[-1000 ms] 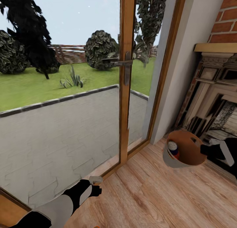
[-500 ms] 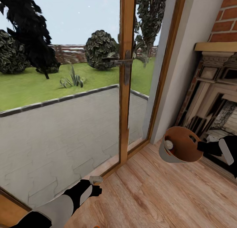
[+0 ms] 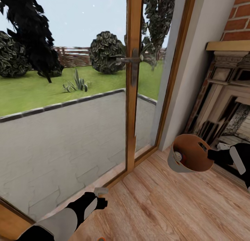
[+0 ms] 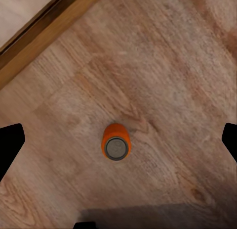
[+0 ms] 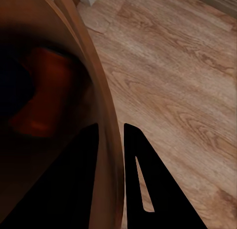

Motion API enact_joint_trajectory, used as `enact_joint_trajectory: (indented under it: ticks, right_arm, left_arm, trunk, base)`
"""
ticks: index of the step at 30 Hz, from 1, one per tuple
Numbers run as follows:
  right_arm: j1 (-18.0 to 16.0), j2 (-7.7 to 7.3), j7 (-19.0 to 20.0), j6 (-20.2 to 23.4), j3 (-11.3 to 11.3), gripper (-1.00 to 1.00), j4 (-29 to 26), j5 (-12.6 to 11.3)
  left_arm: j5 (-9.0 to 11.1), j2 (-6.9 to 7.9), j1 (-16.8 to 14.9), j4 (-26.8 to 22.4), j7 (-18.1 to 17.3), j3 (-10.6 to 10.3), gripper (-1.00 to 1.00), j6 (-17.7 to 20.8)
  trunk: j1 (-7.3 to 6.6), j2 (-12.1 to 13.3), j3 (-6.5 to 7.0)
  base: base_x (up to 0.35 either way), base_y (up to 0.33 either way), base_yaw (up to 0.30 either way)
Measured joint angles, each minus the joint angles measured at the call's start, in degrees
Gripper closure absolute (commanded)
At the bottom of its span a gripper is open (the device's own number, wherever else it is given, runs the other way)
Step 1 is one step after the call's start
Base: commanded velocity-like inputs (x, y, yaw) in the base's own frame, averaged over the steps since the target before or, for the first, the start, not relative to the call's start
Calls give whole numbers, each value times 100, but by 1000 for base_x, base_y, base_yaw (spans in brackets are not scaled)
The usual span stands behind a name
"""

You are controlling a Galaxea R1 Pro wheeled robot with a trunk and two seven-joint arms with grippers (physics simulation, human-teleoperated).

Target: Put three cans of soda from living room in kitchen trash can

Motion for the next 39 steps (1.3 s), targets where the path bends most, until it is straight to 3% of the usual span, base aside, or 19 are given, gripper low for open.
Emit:
enact_joint_trajectory:
  ticks: [7,15,39]
  right_arm:
    - [0,-6,0,0,-9,100,2,-4]
    - [0,-25,0,0,-22,100,2,-2]
    - [0,1,1,0,0,100,10,1]
  left_arm:
    - [-4,-19,23,6,-2,-6,-100,0]
    - [32,-25,356,1,-1,1,-100,-7]
    - [44,-11,403,3,-17,12,-100,-178]
  trunk:
    - [154,-281,-126]
    - [329,-602,-269]
    - [857,-1564,-700]
  base:
    - [0,0,0]
    - [0,0,0]
    - [0,0,0]
